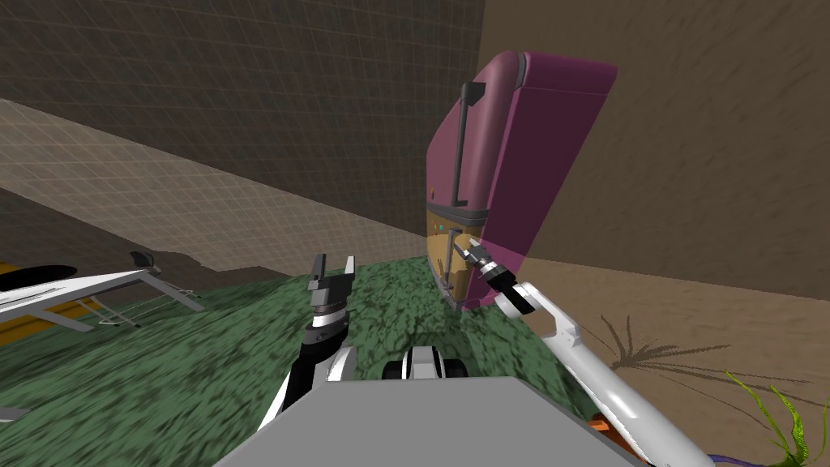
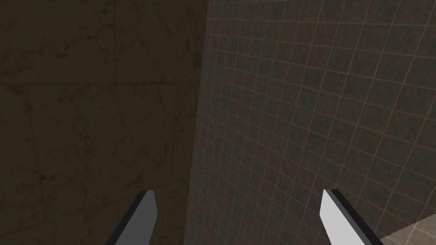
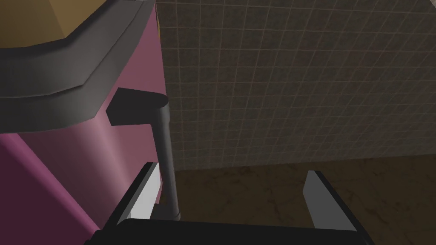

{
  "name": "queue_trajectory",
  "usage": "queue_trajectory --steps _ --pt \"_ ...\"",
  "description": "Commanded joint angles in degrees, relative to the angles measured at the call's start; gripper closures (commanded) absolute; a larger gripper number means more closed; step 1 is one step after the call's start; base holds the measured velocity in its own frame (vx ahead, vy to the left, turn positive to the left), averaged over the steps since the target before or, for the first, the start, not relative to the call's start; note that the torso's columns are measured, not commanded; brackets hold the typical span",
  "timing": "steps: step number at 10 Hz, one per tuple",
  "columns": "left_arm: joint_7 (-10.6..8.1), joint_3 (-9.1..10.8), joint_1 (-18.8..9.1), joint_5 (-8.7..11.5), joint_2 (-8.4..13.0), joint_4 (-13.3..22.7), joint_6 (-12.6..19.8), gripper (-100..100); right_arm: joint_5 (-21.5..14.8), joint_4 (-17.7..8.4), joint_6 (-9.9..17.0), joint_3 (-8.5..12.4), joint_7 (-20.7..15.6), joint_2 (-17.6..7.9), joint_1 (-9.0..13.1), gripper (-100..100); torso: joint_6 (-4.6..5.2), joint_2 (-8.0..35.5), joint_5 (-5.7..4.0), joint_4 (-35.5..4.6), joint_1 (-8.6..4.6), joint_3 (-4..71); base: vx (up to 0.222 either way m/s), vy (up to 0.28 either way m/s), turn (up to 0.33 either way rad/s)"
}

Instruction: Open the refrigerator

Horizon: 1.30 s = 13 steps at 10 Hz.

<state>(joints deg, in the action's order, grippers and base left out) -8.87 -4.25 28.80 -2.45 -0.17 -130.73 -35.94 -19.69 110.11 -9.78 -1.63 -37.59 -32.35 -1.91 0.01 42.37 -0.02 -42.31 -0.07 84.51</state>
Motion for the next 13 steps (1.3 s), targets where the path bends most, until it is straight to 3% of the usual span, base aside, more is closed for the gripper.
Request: queue_trajectory --steps 1,3,6,8,9,11,12,13 --pt "0.0 0.0 0.0 0.0 0.0 0.0 0.0 0 -1.8 -2.4 0.8 -0.4 -3.1 -1.9 2.2 -100 -0.02 -0.1 0.01 0.0 0.06 0.1 0.046 0.058 0.005" --pt "0.0 0.0 0.0 0.0 0.0 0.0 0.0 0 -4.7 -6.4 2.5 -0.9 -6.8 -5.7 5.7 -100 -0.02 -0.1 0.03 0.0 0.11 0.1 0.039 0.081 0.011" --pt "0.0 0.0 0.0 0.0 0.0 0.0 0.0 0 -6.1 -8.5 3.4 -1.1 -10.2 -7.6 7.5 -100 -0.01 -0.1 0.02 0.0 0.06 0.1 0.041 0.073 0.006" --pt "0.0 0.0 0.0 0.0 0.0 0.0 0.0 0 -8.9 -12.7 5.1 -1.6 -13.9 -11.4 11.0 -100 -0.01 -0.1 0.02 0.0 0.08 0.1 0.054 0.089 0.012" --pt "0.0 0.0 0.0 0.0 0.0 0.0 0.0 0 -8.9 -12.7 5.1 -1.6 -14.8 -11.4 11.0 -100 -0.02 -0.1 0.04 0.0 0.14 0.1 0.05 0.068 0.003" --pt "0.0 0.0 0.0 0.0 0.0 0.0 0.0 0 -11.6 -16.2 6.7 -2.1 -18.3 -15.2 14.3 -100 -0.01 0.0 0.0 0.0 0.02 0.0 0.042 0.084 0.01" --pt "0.0 0.0 0.0 0.0 0.0 0.0 0.0 0 -11.6 -16.8 6.7 -2.1 -19.1 -15.2 14.4 -100 -0.02 -0.1 0.04 0.0 0.15 0.0 0.042 0.081 0.003" --pt "0.0 0.0 0.0 0.0 0.0 0.0 0.0 0 -12.9 -18.8 7.5 -2.3 -21.2 -17.0 16.0 -100 -0.01 -0.1 0.03 0.0 0.08 0.0 0.049 0.066 0.008"
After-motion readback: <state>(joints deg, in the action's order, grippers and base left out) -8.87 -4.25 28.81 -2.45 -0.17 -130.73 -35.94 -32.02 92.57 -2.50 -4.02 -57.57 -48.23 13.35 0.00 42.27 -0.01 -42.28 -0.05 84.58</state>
